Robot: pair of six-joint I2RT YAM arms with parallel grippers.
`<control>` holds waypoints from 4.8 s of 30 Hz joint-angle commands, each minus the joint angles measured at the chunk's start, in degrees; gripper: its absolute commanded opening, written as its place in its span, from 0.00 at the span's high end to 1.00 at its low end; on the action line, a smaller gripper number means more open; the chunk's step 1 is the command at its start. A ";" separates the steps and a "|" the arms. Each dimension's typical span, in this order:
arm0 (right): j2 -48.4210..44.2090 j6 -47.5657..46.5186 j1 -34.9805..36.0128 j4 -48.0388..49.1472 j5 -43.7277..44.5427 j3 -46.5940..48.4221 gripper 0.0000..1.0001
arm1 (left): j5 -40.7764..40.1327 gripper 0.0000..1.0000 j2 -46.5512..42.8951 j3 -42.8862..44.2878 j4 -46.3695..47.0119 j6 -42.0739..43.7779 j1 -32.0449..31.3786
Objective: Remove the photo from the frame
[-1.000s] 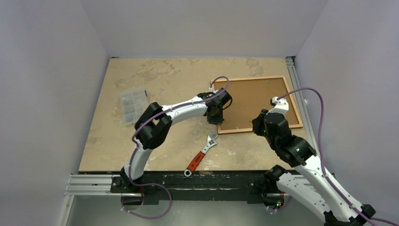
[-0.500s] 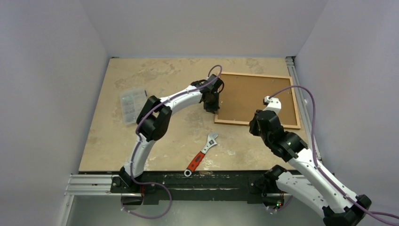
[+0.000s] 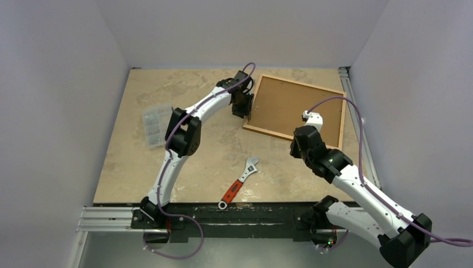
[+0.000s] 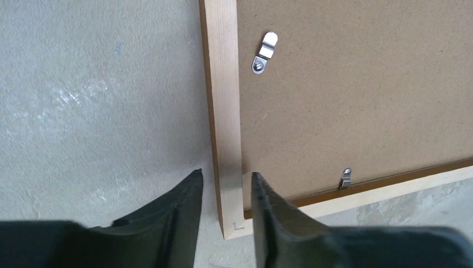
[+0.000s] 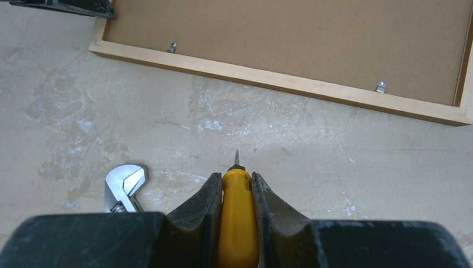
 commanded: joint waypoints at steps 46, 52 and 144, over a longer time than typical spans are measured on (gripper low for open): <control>-8.66 -0.49 0.03 -0.68 0.67 -0.78 1.00 | -0.98 0.41 -8.69 -20.03 8.55 -89.39 -8.54; -8.49 -0.57 0.07 -0.60 0.43 -0.93 1.00 | -0.70 0.51 -6.76 -20.02 9.70 -90.77 -8.47; 50.62 -20.87 -8.33 38.11 -13.95 24.33 1.00 | 7.41 0.59 7.43 5.60 16.92 -30.69 4.69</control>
